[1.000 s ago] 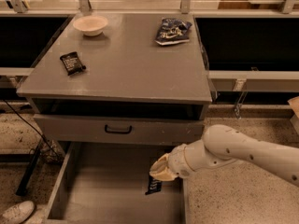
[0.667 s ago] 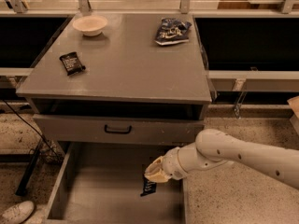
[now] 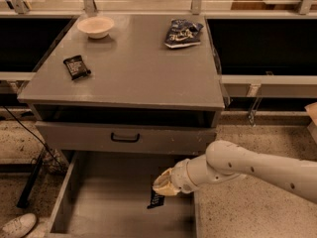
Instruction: Place rxbar blueberry into middle drawer
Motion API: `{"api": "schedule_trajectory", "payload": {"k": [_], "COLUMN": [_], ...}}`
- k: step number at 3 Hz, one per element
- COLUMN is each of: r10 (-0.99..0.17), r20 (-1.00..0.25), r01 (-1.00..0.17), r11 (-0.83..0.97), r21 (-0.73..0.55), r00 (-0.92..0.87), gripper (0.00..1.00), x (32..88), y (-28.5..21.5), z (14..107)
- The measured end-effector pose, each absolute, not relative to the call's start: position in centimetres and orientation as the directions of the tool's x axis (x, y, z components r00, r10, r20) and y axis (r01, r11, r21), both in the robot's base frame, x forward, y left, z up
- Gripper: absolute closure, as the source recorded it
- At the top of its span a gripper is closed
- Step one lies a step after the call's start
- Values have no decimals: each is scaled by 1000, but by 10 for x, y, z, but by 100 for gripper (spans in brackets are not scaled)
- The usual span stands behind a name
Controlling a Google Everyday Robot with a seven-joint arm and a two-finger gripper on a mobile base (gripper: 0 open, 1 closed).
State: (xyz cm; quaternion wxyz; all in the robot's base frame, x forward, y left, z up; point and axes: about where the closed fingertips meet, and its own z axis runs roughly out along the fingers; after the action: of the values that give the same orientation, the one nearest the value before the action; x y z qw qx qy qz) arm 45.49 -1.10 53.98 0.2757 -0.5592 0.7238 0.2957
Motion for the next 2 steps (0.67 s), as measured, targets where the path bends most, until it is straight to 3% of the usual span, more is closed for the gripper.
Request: {"api": "schedule_trajectory", "payload": {"k": [2], "r10": [-589], "r20": [-765], "r01": [-961], "r11": [234], "r21": [149], "r00": [-262], "gripper": [100], "x": [452], "y": [-4], "z": [496]}}
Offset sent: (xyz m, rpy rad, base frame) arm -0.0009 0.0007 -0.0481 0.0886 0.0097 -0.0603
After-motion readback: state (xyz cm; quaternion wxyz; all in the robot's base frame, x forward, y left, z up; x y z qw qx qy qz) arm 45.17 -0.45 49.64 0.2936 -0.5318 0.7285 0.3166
